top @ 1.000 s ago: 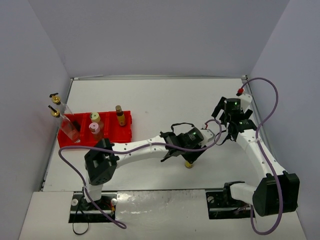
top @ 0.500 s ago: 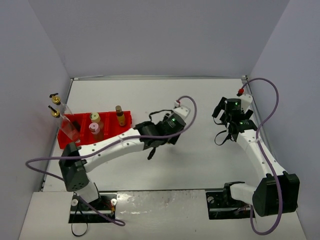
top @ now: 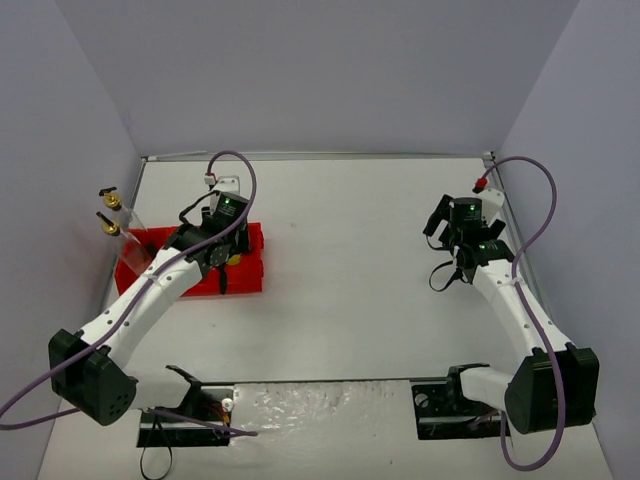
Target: Organize the condiment bottles
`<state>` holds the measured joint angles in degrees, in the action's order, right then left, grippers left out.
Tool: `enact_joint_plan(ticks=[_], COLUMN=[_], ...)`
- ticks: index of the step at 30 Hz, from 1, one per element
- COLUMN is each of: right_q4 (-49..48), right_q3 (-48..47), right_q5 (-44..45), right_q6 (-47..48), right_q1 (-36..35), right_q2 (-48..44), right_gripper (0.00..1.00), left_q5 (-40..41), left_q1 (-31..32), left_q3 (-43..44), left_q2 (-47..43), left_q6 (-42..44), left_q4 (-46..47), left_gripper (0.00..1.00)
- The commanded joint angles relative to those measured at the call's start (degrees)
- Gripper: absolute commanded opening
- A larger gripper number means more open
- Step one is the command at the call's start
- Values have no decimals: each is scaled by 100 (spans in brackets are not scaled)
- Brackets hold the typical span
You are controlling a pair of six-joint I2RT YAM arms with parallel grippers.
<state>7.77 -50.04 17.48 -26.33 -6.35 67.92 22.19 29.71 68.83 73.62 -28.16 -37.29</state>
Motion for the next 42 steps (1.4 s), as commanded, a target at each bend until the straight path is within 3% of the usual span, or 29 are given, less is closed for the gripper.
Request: enact_joint_plan(ticks=[1, 10, 34, 42], right_q4=[-232, -249, -292, -306], right_q3=[-137, -103, -67, -58], right_q5=[28, -8, -16, -25], right_q6=[31, 14, 31, 31], right_q1=[28, 28, 28, 28], right_q2=[-42, -86, -51, -33], right_gripper=[100, 100, 100, 100], left_q5=[-303, -928, -1218, -1147], left_q1=[-412, -841, -845, -844], left_q3=[-59, -477, -131, -164], left_q2=[-251, 24, 1112, 968], left_q6=[-58, 72, 119, 87], left_q4=[495, 1210, 1631, 1451], left_gripper=[0, 0, 0, 43])
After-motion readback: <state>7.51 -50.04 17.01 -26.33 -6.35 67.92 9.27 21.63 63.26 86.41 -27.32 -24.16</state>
